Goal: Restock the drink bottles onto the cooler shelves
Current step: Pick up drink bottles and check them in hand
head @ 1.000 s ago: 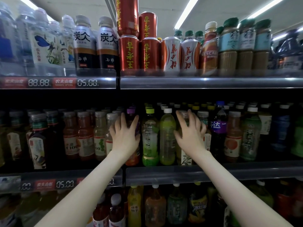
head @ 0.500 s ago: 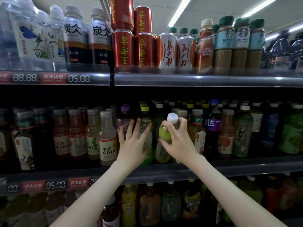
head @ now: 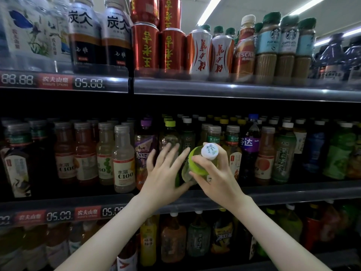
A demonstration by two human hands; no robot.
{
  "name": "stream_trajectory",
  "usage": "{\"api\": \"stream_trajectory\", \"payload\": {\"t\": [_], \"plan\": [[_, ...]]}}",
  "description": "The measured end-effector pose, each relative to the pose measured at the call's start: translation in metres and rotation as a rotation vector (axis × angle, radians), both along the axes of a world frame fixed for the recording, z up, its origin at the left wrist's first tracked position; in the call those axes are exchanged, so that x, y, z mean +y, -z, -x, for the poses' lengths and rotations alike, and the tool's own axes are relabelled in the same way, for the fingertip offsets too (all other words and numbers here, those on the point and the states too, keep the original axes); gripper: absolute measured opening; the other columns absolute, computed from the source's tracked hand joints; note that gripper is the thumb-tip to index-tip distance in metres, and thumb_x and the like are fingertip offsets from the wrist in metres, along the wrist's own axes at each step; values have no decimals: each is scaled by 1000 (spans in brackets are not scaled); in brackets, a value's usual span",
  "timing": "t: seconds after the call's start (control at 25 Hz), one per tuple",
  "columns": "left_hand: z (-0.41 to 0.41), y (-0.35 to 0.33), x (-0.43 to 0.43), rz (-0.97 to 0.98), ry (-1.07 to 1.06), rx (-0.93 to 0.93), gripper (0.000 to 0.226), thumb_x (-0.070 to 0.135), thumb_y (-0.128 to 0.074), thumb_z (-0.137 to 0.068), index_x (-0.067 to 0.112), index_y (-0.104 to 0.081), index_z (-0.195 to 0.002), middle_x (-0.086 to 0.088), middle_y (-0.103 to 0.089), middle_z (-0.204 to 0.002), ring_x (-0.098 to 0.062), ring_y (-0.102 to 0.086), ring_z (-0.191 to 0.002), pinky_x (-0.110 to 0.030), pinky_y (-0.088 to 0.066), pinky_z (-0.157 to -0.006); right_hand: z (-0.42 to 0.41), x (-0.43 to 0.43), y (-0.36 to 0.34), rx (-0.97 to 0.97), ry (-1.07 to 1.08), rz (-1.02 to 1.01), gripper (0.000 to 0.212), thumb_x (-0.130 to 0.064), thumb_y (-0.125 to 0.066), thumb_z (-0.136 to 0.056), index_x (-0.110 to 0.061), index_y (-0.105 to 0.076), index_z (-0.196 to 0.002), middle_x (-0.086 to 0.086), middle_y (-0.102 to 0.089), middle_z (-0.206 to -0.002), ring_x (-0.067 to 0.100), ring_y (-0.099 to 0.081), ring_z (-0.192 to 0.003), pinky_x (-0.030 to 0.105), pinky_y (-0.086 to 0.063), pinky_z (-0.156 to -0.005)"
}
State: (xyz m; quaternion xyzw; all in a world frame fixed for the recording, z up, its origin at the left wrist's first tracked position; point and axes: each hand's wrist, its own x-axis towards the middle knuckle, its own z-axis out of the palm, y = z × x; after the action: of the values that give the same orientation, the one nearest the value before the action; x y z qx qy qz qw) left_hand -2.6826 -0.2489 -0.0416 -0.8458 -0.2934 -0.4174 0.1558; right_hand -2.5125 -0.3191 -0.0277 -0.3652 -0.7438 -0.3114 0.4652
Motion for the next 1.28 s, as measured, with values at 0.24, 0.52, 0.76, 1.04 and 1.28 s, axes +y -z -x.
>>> {"api": "stream_trajectory", "payload": {"t": [0.24,0.52,0.76,1.04,1.28], "plan": [[-32,-16,-26,154,230,-218,71,53,-49,-76,7,-44,-131,7,-63,-108,-11,-58,-104,-32,-18,-109,5,-35,-41,252,-248,316,100,-17,-77,-77,-44,-8,-145,-10,-31,-141,5,-40,-129,22,-42,-102],[-70,-13,-53,491,356,1,68,63,-59,-76,25,-38,-128,16,-58,-111,-1,-49,-102,-31,-29,-109,-40,-71,-46,668,-72,842,47,-30,-79,-75,-42,-51,-110,-17,-67,-100,-3,-64,-92,25,-53,-83],[-92,-46,-15,367,307,-155,65,45,-56,-89,17,-33,-143,-4,-38,-144,-18,-35,-132,-28,-29,-106,-73,-91,-39,768,153,776,46,-35,-79,-74,-34,-52,-112,-12,-65,-102,2,-62,-94,17,-49,-73],[-130,-60,20,615,279,-427,65,31,-55,-94,11,-22,-146,-16,-48,-135,-31,-53,-117,-35,-47,-87,-92,-112,-38,764,327,745,50,-37,-79,-74,-30,-50,-115,-13,-62,-99,4,-61,-89,8,-42,-55],[-134,-66,26,531,186,-391,54,34,-61,-89,11,-42,-134,-15,-48,-125,-32,-51,-111,-32,-43,-83,-103,-119,-36,768,346,737,49,-35,-80,-74,-27,-53,-114,-13,-63,-98,0,-60,-89,12,-45,-67]]}}
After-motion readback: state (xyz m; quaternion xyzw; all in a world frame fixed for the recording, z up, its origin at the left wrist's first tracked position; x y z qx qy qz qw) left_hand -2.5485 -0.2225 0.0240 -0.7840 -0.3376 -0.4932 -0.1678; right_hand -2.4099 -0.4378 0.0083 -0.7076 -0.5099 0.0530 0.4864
